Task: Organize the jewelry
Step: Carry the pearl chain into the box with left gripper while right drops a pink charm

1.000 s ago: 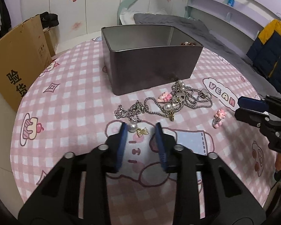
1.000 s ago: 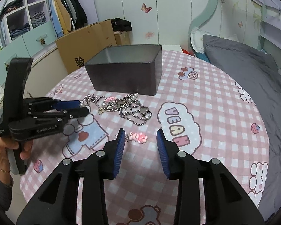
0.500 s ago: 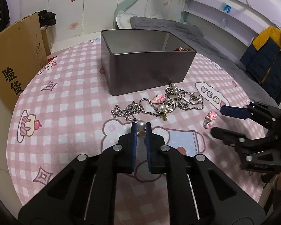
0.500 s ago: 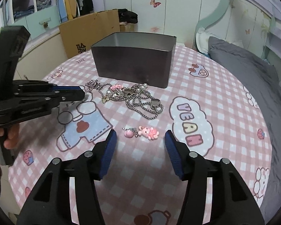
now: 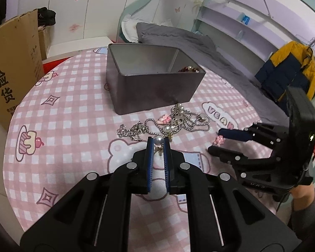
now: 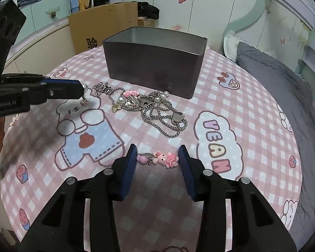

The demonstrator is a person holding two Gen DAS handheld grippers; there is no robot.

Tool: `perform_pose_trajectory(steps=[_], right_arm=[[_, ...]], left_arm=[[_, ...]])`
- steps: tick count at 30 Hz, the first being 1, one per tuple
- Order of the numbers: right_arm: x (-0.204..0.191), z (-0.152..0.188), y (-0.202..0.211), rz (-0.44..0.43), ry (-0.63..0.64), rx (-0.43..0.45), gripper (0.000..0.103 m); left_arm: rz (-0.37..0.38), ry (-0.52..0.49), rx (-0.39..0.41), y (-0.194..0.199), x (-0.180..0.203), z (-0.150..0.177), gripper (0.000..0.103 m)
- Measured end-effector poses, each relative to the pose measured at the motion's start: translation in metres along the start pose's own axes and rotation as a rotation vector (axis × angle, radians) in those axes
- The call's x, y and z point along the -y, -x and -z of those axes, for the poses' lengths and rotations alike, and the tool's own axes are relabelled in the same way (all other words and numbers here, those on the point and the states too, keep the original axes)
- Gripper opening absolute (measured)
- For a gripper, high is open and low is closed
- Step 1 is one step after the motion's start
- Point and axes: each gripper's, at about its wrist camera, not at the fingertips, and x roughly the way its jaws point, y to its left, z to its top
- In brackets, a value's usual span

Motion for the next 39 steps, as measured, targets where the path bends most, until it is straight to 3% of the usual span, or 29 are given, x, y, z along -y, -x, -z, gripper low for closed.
perform_pose_trajectory(steps=[12, 24, 31, 39], right_arm=[[0.011, -0.009, 0.018, -0.06, -0.052, 0.036, 0.034], [0.055, -0.08, 0.04, -0.221, -0.258, 0.205, 0.034], [0.06, -0.107, 0.014, -0.219, -0.274, 0.189, 0.034], [0.056, -0.106, -0.009, -0.215, -0.26, 0.136, 0.034]], left_arm=[[0.087, 0.015, 0.035, 0.017, 0.004, -0.02, 0.009], [0.11, 0.029, 0.057, 0.006, 0.003, -0.082, 0.009], [0.076, 0.035, 0.013, -0.023, -0.002, -0.102, 0.009], [0.054, 0.035, -0.038, -0.05, -0.004, -0.1, 0.01]])
